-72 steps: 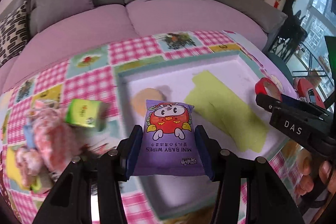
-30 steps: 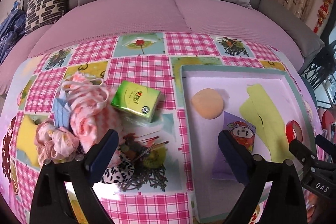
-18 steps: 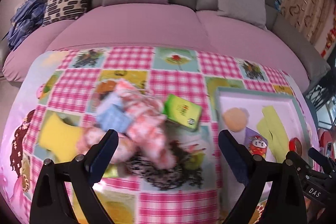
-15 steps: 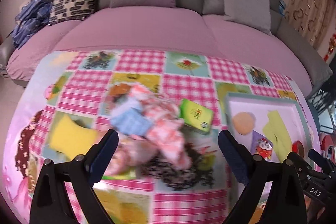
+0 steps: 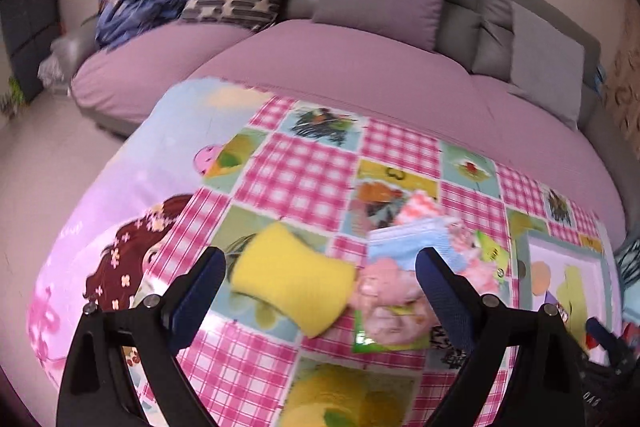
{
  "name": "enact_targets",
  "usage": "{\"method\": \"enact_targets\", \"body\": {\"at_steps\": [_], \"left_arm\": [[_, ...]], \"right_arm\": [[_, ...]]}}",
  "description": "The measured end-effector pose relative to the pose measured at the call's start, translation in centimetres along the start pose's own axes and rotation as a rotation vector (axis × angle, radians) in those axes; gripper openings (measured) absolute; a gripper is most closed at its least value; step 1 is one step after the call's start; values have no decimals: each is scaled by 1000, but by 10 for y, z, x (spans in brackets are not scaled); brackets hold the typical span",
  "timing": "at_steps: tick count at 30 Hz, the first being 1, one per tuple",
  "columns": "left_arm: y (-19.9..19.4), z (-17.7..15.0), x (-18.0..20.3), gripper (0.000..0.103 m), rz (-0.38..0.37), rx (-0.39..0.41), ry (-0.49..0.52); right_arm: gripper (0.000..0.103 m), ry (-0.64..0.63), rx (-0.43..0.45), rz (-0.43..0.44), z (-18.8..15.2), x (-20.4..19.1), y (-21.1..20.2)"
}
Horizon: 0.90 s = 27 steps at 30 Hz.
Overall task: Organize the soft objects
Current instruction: 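Move the left tool toward the yellow sponge while the right tool withdraws from the tray, then lower the right tool onto the pink knitted cloth while the left tool reaches the pink floral cloth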
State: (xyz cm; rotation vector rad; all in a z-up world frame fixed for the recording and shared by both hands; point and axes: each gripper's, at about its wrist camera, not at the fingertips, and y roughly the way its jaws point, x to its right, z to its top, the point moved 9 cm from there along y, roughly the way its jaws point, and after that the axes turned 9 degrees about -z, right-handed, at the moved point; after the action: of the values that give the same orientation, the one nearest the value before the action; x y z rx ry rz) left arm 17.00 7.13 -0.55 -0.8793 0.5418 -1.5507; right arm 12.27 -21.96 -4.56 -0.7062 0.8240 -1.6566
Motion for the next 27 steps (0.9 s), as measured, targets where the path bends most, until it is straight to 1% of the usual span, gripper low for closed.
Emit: {"method": "enact_targets", "body": {"at_steps": [4, 6, 12, 14, 16, 20, 22, 25, 26, 27], "left_arm": [[0, -2, -19, 96, 7, -2, -25], [2, -2, -22, 96, -16, 0, -47], [15, -7, -12, 96, -71, -19, -50], [19, -9, -6, 96, -96, -26, -56], [22, -10, 0, 96, -121, -28, -56], [24, -12, 12, 96, -151, -36, -38], [26, -13, 18, 96, -147, -48, -16], [27, -16, 27, 96, -167, -69, 0], [29, -18, 30, 96, -170, -86, -1], [30, -20, 31, 96, -171, -99, -6]], "right_arm": [[103, -29, -1, 35, 1, -31, 3], [103, -45, 6, 45, 2, -42, 6], [103, -60, 0, 101, 2, -77, 20], [99, -71, 1, 102, 2, -84, 25], [87, -77, -3, 107, 1, -90, 30], [74, -81, -17, 116, -2, -95, 40], [57, -81, -16, 127, -2, -98, 42], [45, -87, -14, 148, -3, -102, 43], [43, -88, -10, 154, -3, -102, 42], [37, -93, -3, 156, -3, -104, 40]]}}
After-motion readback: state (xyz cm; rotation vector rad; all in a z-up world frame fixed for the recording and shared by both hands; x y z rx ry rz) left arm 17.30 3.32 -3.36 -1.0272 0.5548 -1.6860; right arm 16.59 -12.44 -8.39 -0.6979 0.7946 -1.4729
